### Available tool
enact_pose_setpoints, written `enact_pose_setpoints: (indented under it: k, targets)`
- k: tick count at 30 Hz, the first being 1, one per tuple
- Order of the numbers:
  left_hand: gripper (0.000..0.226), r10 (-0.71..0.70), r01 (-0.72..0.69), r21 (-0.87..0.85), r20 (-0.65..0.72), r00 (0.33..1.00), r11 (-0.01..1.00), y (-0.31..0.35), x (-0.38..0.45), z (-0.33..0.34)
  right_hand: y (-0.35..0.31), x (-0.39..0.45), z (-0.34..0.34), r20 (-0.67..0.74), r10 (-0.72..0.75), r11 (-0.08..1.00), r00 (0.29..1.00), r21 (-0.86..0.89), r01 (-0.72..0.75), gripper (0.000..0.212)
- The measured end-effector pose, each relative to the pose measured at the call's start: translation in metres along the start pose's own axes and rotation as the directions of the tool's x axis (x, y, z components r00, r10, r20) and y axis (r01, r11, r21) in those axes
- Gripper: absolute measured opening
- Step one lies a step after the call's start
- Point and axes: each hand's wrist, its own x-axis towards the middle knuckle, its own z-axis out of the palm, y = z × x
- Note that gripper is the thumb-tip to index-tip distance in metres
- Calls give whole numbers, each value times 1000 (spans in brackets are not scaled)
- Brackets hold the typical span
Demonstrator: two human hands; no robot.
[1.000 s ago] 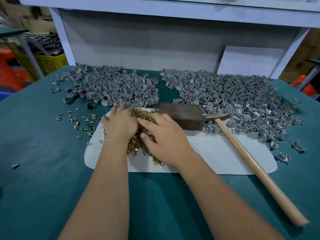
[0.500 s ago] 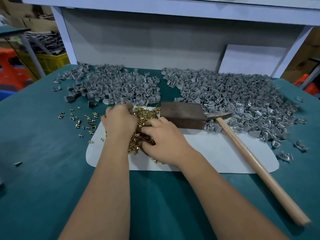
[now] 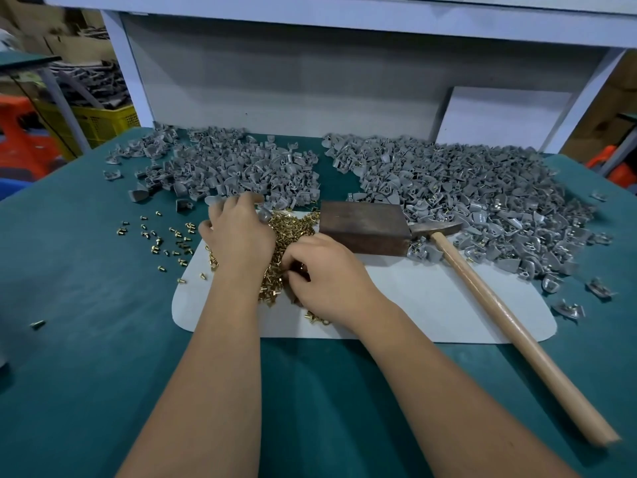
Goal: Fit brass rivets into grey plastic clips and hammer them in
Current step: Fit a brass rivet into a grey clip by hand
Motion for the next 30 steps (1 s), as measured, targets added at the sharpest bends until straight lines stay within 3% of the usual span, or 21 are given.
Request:
enact_pose_setpoints:
  k: [4,11,14,18,24,30]
  targets:
    - [47,-9,4,44,113,994,999,-1,0,4,2,0,0,-31,-12,1000,999,1,12,8]
    - [25,-22,21,-53,-23,999,998,0,-2,0,4,-1,-3,-321,31,997,947,82,-5,8]
    - [15,-24,-3,-217,-120,992,976,6,-2,-6,9,0,-6,-429,34,996,903,90,5,13]
    - [12,69,-114,-452,-114,991,885,20,-5,-10,20,2,-16,-555,18,999,832,42,7,20]
    - [13,179,-189,-558,-73,981,808,49,-22,-1,42,1,-29,-630,227,973,743,178,-146,22]
    - [22,261,-224,-533,-6,965,816,58,-28,6,55,1,-39,-660,414,907,627,355,-226,28]
